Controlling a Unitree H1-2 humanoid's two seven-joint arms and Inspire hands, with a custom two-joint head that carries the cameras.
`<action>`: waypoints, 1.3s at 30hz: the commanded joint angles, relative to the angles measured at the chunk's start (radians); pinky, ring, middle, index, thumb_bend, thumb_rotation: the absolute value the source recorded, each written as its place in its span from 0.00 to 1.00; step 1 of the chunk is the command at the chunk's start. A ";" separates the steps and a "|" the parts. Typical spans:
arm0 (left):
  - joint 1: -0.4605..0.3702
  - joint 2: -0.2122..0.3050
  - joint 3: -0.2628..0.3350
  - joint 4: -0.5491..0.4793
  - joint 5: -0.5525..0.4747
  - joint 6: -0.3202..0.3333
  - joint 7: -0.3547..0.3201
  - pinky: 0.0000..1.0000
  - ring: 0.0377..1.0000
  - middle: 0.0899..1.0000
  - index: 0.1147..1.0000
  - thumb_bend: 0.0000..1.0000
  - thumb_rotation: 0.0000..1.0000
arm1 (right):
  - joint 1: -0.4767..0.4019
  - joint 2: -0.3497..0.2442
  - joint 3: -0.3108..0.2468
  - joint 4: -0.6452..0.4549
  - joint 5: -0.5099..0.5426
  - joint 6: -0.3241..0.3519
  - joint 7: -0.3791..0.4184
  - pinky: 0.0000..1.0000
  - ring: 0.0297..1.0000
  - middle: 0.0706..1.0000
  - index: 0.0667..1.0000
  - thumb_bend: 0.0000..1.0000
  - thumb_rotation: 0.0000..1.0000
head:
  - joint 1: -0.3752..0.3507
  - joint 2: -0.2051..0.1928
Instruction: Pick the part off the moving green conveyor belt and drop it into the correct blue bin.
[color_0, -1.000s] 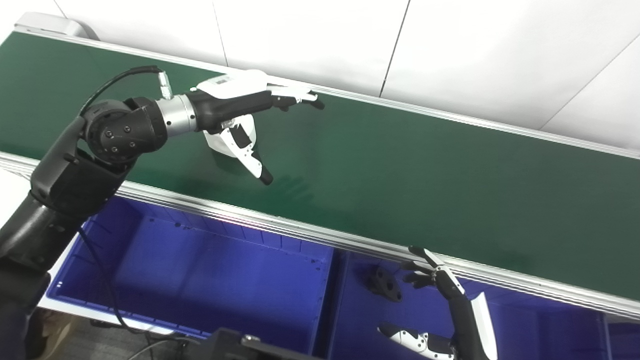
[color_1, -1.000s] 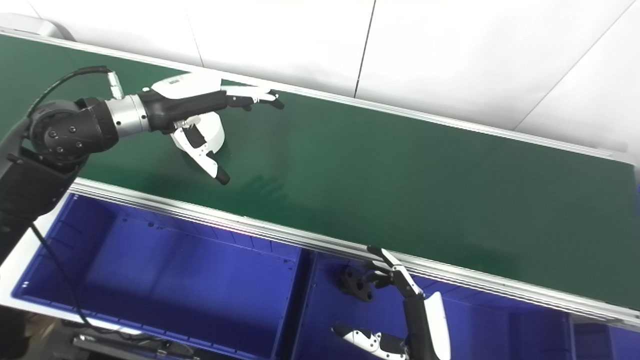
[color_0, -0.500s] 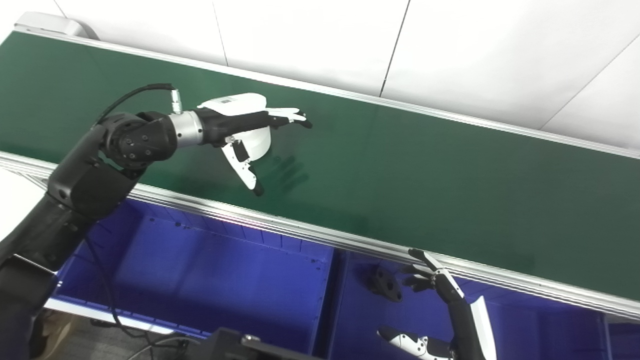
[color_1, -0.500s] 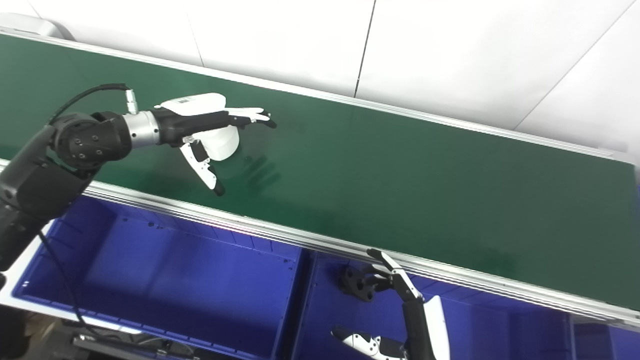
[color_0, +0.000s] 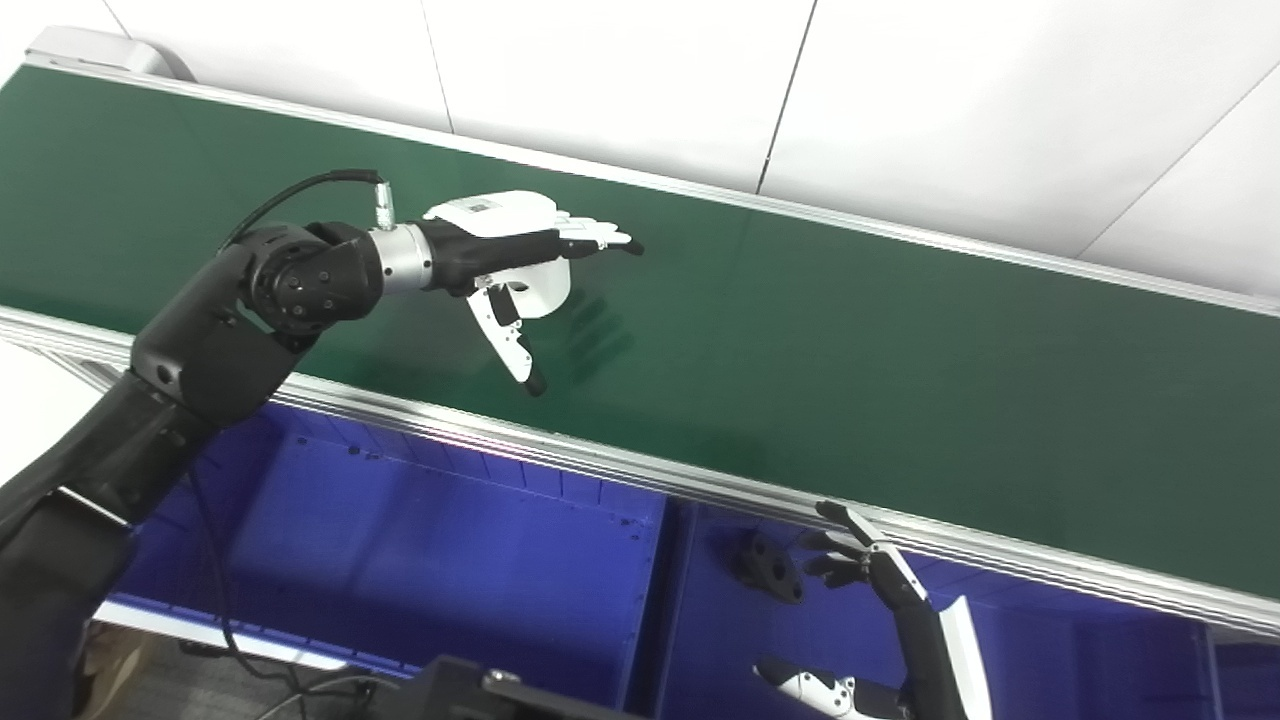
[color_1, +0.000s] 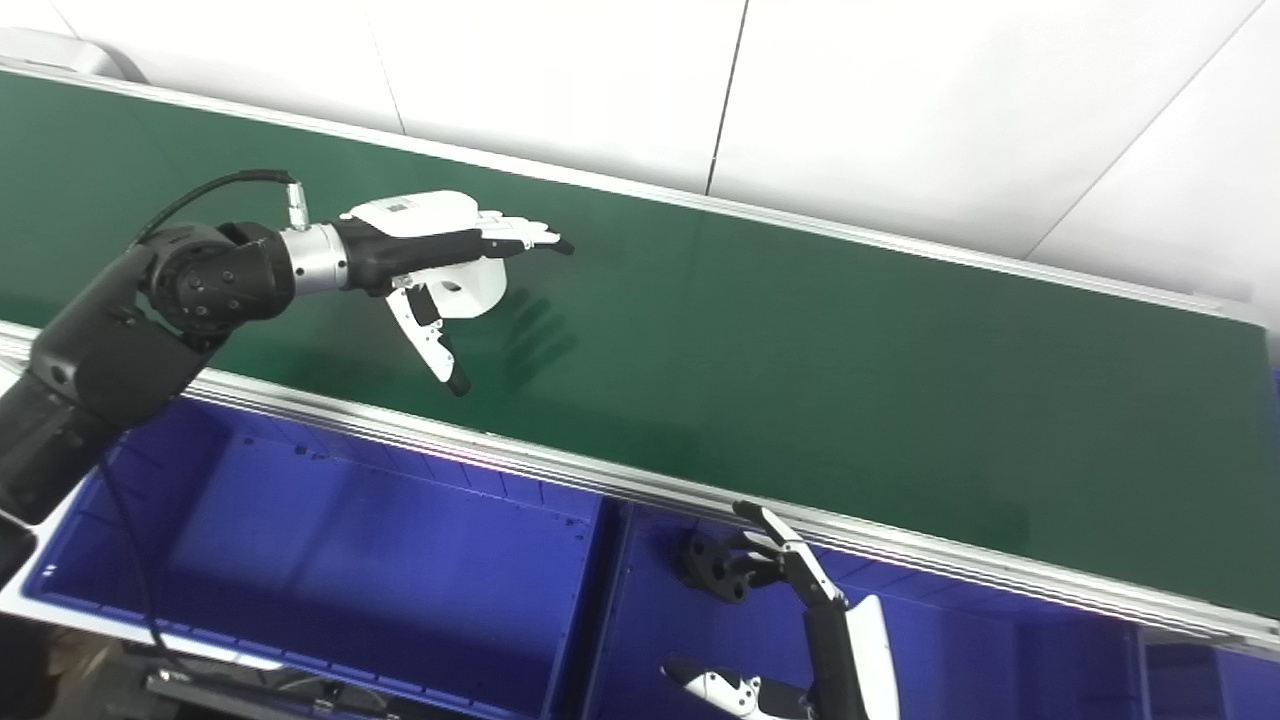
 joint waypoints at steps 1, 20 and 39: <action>-0.007 0.015 -0.003 0.000 0.018 0.006 0.003 1.00 1.00 1.00 1.00 0.99 0.31 | 0.004 -0.002 0.002 -0.017 0.000 -0.059 -0.023 0.59 0.61 0.69 0.83 0.72 0.37 | 0.001 0.001; -0.075 -0.021 -0.027 0.268 0.066 -0.149 0.176 0.74 0.92 1.00 0.90 0.95 0.00 | -0.007 -0.006 0.010 -0.015 0.004 -0.059 -0.029 0.59 0.61 0.68 0.83 0.72 0.36 | -0.007 -0.006; -0.075 -0.058 -0.037 0.301 0.012 -0.158 0.191 0.41 0.49 0.61 0.53 0.74 0.00 | -0.002 -0.010 0.012 -0.014 -0.004 -0.058 -0.047 0.59 0.61 0.69 0.83 0.72 0.36 | -0.008 -0.006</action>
